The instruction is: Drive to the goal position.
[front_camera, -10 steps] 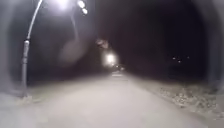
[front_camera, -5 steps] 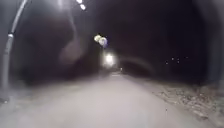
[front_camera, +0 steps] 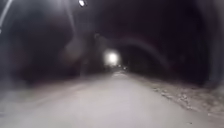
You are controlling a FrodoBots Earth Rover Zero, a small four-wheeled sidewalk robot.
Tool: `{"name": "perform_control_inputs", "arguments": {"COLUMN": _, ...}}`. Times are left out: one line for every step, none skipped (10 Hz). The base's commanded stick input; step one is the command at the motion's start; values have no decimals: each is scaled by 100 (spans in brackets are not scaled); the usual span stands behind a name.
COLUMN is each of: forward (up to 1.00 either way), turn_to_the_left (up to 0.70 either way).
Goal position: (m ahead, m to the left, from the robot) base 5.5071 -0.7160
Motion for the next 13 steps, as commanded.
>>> {"name": "perform_control_inputs", "arguments": {"forward": 100, "turn_to_the_left": 0}}
{"name": "perform_control_inputs", "arguments": {"forward": 100, "turn_to_the_left": 0}}
{"name": "perform_control_inputs", "arguments": {"forward": 100, "turn_to_the_left": 0}}
{"name": "perform_control_inputs", "arguments": {"forward": 100, "turn_to_the_left": 0}}
{"name": "perform_control_inputs", "arguments": {"forward": 100, "turn_to_the_left": 0}}
{"name": "perform_control_inputs", "arguments": {"forward": 100, "turn_to_the_left": 0}}
{"name": "perform_control_inputs", "arguments": {"forward": 100, "turn_to_the_left": 0}}
{"name": "perform_control_inputs", "arguments": {"forward": 100, "turn_to_the_left": 0}}
{"name": "perform_control_inputs", "arguments": {"forward": 100, "turn_to_the_left": 0}}
{"name": "perform_control_inputs", "arguments": {"forward": 100, "turn_to_the_left": 0}}
{"name": "perform_control_inputs", "arguments": {"forward": 100, "turn_to_the_left": 0}}
{"name": "perform_control_inputs", "arguments": {"forward": 100, "turn_to_the_left": -9}}
{"name": "perform_control_inputs", "arguments": {"forward": 100, "turn_to_the_left": -36}}
